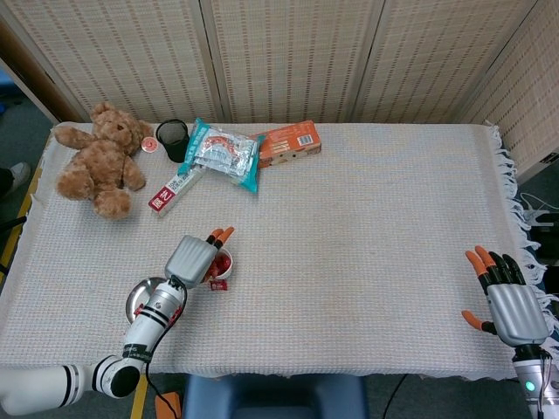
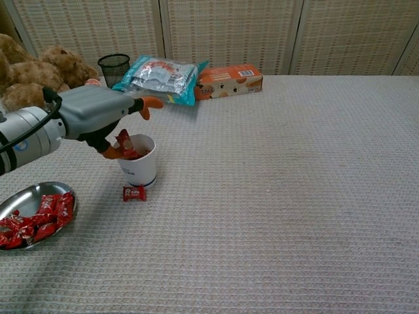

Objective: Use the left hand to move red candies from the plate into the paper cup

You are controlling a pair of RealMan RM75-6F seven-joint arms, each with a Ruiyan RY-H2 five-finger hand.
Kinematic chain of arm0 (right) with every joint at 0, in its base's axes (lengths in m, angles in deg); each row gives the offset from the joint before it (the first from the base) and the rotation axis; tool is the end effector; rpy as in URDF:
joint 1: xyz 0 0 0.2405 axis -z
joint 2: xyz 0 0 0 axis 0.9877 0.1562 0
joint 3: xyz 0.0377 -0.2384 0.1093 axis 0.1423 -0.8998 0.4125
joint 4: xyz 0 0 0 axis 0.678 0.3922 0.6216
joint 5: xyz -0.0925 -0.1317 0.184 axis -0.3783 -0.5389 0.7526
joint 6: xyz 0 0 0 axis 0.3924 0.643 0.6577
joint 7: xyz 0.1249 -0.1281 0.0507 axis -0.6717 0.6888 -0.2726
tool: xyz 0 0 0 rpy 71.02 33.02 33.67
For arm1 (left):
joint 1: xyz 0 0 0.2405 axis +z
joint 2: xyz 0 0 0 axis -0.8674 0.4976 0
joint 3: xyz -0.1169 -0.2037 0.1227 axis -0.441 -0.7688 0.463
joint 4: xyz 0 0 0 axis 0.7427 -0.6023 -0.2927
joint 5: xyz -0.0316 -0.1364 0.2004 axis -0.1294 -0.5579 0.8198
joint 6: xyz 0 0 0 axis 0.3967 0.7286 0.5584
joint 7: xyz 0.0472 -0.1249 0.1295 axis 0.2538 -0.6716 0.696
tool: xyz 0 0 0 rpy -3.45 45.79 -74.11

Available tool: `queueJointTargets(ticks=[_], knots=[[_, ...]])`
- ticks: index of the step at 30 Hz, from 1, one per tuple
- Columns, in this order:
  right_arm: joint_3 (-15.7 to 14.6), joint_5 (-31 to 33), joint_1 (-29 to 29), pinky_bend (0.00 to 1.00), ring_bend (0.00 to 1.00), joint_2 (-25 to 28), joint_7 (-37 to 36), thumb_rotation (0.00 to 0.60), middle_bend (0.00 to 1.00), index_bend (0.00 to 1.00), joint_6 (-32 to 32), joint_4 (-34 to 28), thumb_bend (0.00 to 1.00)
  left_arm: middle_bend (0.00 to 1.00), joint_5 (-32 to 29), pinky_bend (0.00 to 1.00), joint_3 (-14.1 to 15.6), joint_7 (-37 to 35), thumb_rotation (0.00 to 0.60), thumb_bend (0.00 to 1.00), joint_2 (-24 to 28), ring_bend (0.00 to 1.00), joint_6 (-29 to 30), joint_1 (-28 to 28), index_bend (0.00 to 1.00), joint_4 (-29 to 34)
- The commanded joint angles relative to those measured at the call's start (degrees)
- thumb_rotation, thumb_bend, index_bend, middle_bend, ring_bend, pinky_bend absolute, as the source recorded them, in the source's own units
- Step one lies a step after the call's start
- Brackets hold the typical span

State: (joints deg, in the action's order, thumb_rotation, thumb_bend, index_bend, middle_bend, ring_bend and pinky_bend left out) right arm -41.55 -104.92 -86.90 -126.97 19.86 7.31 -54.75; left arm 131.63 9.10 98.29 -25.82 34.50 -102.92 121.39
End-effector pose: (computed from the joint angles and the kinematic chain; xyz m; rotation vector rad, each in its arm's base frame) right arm -0.3343 -0.2235 0.1187 1.4700 -0.9391 0.7359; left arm -0.1220 0.3791 -0.0624 -1.9355 -0.6353 -0.7465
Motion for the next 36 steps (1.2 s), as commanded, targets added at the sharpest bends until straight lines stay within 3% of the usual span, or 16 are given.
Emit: queueJointTargets(ticks=[1, 11, 17, 24, 30, 36], knots=[[0.0, 0.0, 0.1, 0.00, 0.00, 0.0, 0.0, 0.600, 0.00, 0.00, 0.1, 0.0, 0.08, 0.09, -6.1, 0.94, -0.4, 2.9, 0.600, 0.42, 3.0, 0.69, -2.8, -2.1, 0.00, 2.5], [0.0, 0.1, 0.0, 0.00, 0.00, 0.0, 0.2, 0.600, 0.00, 0.00, 0.0, -0.1, 0.08, 0.06, -7.4, 0.94, 0.7, 3.1, 0.600, 0.39, 3.3, 0.69, -0.8, -3.6, 0.00, 2.6], [0.1, 0.3, -0.1, 0.00, 0.00, -0.1, 0.2, 0.600, 0.00, 0.00, -0.4, 0.1, 0.08, 0.05, -0.6, 0.94, 2.3, -0.1, 0.600, 0.39, 4.7, 0.69, 3.8, -1.8, 0.00, 5.7], [-0.2, -0.3, 0.0, 0.00, 0.00, 0.0, 0.0, 0.600, 0.00, 0.00, -0.1, -0.2, 0.08, 0.03, 16.7, 0.95, 10.1, -6.7, 0.600, 0.39, 7.6, 0.70, 9.6, 3.1, 0.00, 10.6], [-0.7, -1.2, 0.1, 0.00, 0.00, 0.0, 0.5, 0.600, 0.00, 0.00, 0.0, -0.6, 0.08, 0.01, 27.0, 0.96, 18.2, -4.6, 0.600, 0.39, 6.6, 0.71, 10.0, 6.3, 0.00, 8.4], [-1.2, -2.2, 0.3, 0.00, 0.00, 0.2, 0.5, 0.600, 0.00, 0.00, 0.3, -1.0, 0.08, 0.07, 30.4, 0.96, 19.7, 0.7, 0.600, 0.39, 2.5, 0.72, 9.5, 8.1, 0.00, 3.4]])
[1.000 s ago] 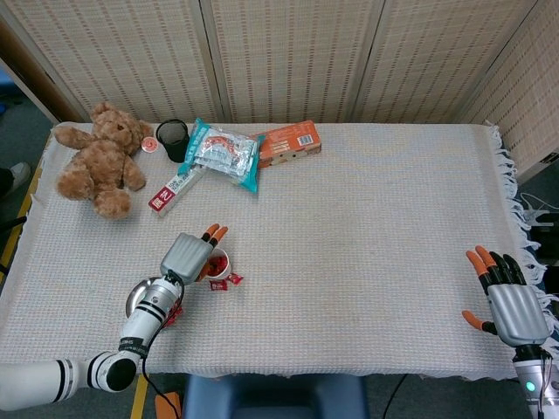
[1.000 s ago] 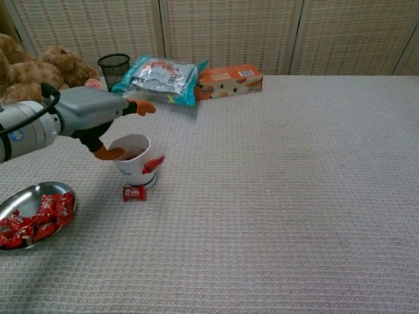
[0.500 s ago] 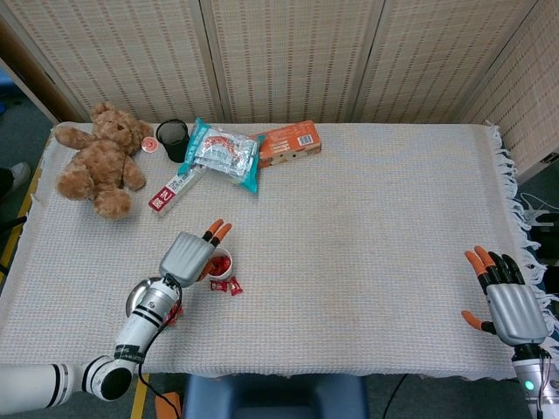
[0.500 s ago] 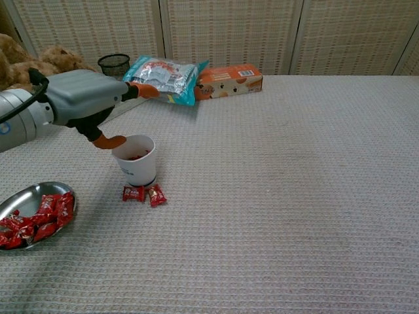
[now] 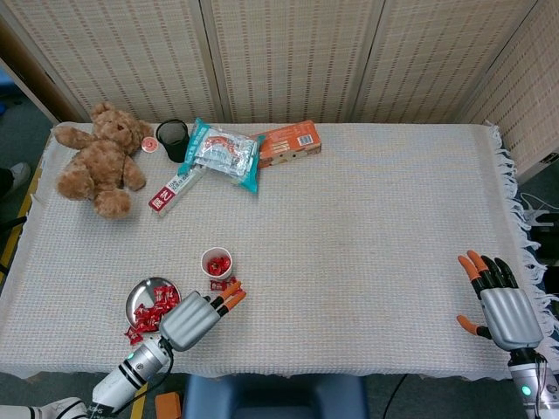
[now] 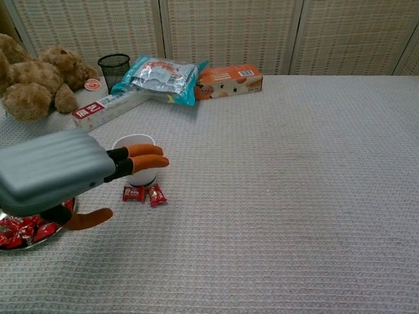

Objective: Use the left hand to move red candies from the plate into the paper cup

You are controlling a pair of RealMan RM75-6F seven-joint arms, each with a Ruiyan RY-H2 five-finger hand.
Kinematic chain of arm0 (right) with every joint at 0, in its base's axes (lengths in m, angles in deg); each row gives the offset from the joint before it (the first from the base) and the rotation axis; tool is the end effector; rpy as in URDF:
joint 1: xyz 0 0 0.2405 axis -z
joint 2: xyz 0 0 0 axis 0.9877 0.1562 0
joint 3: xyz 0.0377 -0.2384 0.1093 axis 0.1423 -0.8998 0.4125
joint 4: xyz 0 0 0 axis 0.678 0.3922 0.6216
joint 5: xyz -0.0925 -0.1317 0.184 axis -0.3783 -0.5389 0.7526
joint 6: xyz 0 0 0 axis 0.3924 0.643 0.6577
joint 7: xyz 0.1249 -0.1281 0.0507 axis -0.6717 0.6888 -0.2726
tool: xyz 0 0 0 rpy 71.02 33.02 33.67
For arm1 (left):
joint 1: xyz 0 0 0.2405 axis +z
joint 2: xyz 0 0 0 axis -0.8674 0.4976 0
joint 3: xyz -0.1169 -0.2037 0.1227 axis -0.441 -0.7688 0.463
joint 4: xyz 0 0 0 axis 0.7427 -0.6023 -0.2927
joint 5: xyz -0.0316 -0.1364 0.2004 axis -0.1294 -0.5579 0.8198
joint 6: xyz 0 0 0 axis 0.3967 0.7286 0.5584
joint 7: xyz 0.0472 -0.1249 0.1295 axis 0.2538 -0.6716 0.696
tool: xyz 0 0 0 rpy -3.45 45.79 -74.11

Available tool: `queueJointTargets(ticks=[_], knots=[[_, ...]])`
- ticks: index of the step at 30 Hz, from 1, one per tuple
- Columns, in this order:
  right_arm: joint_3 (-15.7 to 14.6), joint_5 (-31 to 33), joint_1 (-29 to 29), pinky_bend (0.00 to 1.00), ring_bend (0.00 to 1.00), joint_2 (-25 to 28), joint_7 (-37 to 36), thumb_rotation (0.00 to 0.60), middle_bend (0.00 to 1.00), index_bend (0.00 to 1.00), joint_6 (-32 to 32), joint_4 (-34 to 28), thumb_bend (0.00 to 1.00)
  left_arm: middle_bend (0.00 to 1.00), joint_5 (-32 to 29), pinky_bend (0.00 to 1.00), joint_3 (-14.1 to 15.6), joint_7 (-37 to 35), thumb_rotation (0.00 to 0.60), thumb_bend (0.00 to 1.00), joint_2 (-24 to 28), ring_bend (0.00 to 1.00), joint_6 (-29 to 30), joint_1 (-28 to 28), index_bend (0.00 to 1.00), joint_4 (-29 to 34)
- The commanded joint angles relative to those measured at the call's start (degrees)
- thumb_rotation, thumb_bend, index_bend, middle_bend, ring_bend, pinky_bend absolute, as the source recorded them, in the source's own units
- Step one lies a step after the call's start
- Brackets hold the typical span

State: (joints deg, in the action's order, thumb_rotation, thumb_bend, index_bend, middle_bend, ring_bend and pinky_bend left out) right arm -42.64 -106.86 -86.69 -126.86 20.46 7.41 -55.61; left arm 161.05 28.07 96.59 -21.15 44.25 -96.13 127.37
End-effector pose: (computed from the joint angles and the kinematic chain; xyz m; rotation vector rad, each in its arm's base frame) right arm -0.3279 -0.2170 0.1125 1.5076 -0.9386 0.7395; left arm -0.1413 0.2550 -0.0654 -2.2048 -0.2776 -0.8425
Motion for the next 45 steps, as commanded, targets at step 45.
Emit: queueJointTargets(ticks=[45], knots=[[0.1, 1.0, -0.4, 0.00, 0.00, 0.1, 0.1, 0.600, 0.00, 0.00, -1.2, 0.0, 0.08, 0.13, -8.1, 0.97, -8.5, 1.1, 0.600, 0.41, -9.8, 0.74, -12.9, -2.1, 0.12, -19.1]])
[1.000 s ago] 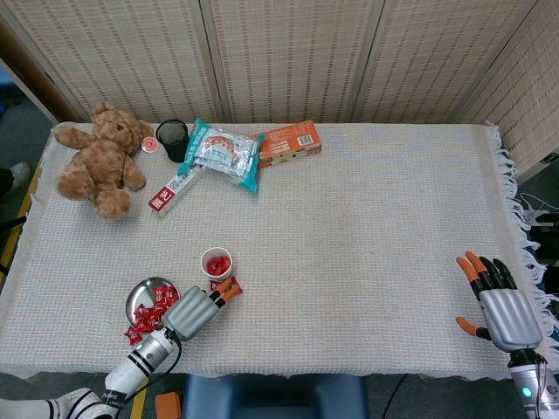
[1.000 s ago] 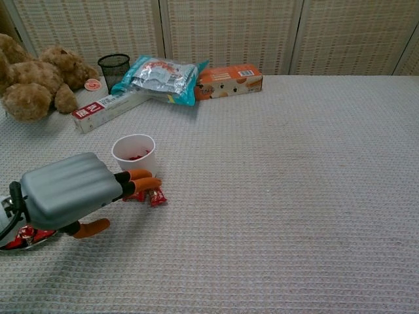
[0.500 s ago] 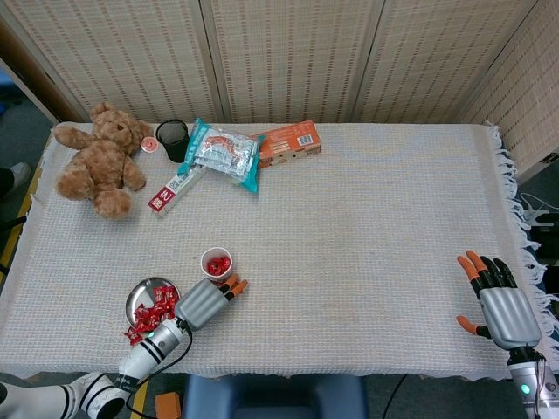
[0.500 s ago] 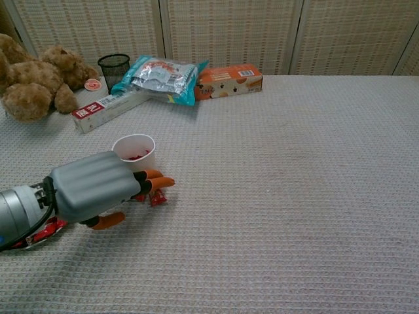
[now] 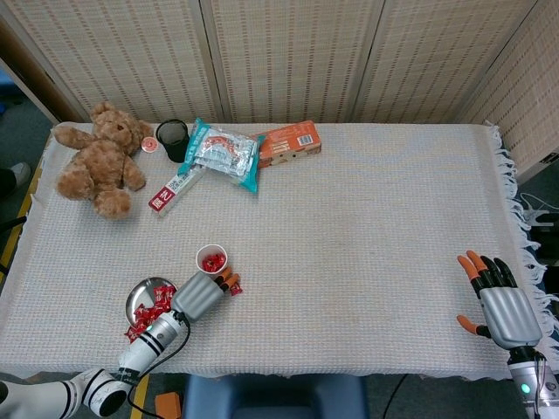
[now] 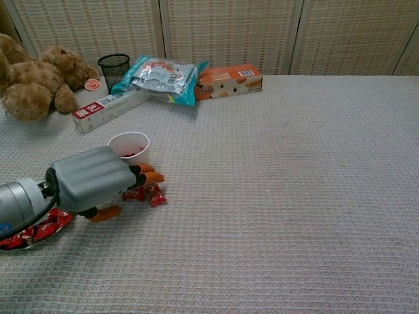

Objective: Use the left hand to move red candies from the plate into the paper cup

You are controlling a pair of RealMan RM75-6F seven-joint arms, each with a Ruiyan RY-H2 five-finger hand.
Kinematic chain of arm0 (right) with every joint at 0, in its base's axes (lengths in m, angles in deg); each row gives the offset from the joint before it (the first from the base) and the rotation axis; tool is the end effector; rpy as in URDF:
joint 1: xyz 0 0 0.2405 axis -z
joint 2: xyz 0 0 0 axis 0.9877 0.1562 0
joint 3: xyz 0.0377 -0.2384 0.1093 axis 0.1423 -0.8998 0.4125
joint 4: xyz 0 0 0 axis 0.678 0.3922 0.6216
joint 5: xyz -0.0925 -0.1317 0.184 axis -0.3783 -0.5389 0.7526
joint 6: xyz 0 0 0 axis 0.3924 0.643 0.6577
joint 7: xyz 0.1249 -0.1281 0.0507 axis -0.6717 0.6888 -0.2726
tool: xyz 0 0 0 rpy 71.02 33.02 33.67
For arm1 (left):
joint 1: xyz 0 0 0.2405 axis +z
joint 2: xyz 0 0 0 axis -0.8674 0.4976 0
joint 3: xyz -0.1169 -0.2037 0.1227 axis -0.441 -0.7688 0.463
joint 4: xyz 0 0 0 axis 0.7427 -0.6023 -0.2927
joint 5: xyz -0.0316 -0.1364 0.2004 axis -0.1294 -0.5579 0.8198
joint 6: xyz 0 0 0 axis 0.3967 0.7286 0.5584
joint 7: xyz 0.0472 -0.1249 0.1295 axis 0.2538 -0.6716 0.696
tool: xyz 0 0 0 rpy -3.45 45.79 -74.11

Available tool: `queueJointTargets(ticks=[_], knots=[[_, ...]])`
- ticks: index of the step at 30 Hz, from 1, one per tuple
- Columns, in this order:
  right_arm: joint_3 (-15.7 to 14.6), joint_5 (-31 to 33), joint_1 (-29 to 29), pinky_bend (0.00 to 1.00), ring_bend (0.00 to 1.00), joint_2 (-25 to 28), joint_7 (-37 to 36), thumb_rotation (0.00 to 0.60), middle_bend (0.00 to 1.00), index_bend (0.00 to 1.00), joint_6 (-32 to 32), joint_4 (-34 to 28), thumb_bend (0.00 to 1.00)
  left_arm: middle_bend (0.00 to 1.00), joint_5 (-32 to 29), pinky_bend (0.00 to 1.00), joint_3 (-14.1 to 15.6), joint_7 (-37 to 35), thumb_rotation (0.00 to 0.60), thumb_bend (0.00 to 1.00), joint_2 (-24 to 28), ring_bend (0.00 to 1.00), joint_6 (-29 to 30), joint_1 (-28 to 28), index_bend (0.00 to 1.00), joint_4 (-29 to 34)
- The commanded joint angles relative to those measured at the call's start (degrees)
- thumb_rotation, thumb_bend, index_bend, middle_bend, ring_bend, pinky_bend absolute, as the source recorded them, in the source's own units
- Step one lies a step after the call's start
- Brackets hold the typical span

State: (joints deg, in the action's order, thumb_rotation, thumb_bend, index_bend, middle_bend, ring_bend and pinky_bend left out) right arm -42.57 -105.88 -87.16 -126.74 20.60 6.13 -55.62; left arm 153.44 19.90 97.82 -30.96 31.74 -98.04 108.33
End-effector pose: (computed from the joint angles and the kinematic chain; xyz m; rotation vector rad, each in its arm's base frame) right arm -0.3306 -0.2193 0.1107 1.5119 -0.9529 0.7210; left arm -0.1755 0.3248 -0.1185 -2.1976 -0.2469 -0.6034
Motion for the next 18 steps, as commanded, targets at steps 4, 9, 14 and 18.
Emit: queueJointTargets(ticks=[4, 9, 14, 18], knots=[[0.0, 0.1, 0.0, 0.00, 0.00, 0.0, 0.0, 0.600, 0.00, 0.00, 0.0, 0.0, 0.08, 0.14, -1.2, 0.97, -0.2, -1.0, 0.600, 0.41, 0.5, 0.74, -1.4, -0.3, 0.14, 1.0], [0.0, 0.1, 0.0, 0.00, 0.00, 0.1, -0.1, 0.600, 0.00, 0.00, -0.1, 0.0, 0.08, 0.20, 0.2, 0.97, 0.2, -2.1, 0.600, 0.41, 0.6, 0.74, -1.0, -0.6, 0.18, 2.2], [-0.1, -0.2, 0.1, 0.00, 0.00, 0.2, -0.3, 0.600, 0.00, 0.00, 0.3, -0.1, 0.08, 0.22, 1.0, 0.97, 0.2, -2.7, 0.600, 0.41, -0.1, 0.74, -0.6, -0.8, 0.20, 1.3], [-0.1, -0.4, 0.2, 0.00, 0.00, 0.3, -0.5, 0.600, 0.00, 0.00, 0.5, -0.1, 0.08, 0.25, 0.7, 0.98, 0.1, -3.3, 0.600, 0.41, -0.4, 0.75, -0.5, -0.8, 0.24, 0.6]])
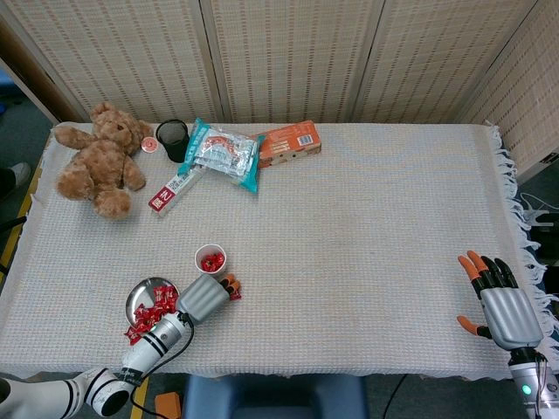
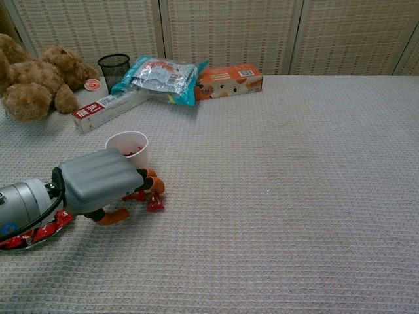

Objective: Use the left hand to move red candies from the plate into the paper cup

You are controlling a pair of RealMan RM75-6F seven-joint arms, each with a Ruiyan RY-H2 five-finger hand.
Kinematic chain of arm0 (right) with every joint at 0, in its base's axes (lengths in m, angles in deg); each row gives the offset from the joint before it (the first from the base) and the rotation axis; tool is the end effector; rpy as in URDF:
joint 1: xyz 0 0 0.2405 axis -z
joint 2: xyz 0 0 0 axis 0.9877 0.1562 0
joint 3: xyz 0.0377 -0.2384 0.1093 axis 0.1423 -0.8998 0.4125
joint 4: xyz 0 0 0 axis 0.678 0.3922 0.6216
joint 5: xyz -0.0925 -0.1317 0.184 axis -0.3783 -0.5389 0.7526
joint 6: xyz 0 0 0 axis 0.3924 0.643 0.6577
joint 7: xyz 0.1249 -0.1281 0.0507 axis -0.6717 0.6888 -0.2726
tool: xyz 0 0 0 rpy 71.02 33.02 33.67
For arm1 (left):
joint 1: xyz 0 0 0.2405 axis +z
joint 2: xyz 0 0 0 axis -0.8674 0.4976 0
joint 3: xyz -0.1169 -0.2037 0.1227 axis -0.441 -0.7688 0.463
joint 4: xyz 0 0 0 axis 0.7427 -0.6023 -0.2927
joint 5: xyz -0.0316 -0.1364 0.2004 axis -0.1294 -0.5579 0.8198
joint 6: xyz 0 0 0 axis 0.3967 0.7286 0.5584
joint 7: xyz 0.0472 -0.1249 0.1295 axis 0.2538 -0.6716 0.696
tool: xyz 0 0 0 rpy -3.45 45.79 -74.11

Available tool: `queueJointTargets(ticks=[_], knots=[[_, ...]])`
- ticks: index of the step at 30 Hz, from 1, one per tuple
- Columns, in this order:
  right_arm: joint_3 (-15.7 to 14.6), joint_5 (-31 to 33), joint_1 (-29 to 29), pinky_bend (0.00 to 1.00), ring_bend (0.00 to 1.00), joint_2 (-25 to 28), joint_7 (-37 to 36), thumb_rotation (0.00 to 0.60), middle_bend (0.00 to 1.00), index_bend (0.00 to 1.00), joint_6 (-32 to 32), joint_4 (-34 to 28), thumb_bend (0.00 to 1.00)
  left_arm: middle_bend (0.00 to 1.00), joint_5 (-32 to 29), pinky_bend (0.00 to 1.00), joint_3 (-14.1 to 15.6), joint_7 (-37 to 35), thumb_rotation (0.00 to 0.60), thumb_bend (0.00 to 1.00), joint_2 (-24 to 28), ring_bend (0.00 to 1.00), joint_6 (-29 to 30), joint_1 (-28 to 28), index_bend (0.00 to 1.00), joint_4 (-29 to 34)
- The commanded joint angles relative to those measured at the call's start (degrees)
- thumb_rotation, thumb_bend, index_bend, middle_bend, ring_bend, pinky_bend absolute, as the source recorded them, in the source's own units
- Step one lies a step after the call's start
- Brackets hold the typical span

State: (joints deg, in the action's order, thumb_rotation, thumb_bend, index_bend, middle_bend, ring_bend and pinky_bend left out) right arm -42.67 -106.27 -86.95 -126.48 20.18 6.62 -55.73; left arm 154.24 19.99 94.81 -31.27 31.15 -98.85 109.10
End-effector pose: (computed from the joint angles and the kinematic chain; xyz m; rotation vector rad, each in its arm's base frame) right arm -0.3300 -0.2179 0.1128 1.5090 -0.9511 0.7288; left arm -0.1650 0.3208 -0.1233 -2.2246 -0.2895 -0.6548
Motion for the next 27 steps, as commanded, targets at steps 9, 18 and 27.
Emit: queueJointTargets(ticks=[9, 18, 27], knots=[[0.0, 0.1, 0.0, 0.00, 0.00, -0.1, 0.0, 0.600, 0.00, 0.00, 0.0, 0.1, 0.08, 0.37, 1.0, 1.00, 0.7, -2.0, 0.600, 0.41, 0.3, 0.77, 0.8, 0.5, 0.35, -0.3], [0.0, 0.1, -0.1, 0.00, 0.00, -0.1, 0.1, 0.600, 0.00, 0.00, -0.2, 0.1, 0.08, 0.48, 2.8, 1.00, 1.0, -4.5, 0.600, 0.41, -0.4, 0.79, 2.4, 0.9, 0.50, -1.7], [0.1, 0.2, -0.1, 0.00, 0.00, -0.1, 0.2, 0.600, 0.00, 0.00, -0.3, 0.1, 0.08, 0.58, 3.9, 1.00, 1.1, -7.0, 0.600, 0.41, -1.0, 0.80, 3.3, 1.4, 0.61, -3.4]])
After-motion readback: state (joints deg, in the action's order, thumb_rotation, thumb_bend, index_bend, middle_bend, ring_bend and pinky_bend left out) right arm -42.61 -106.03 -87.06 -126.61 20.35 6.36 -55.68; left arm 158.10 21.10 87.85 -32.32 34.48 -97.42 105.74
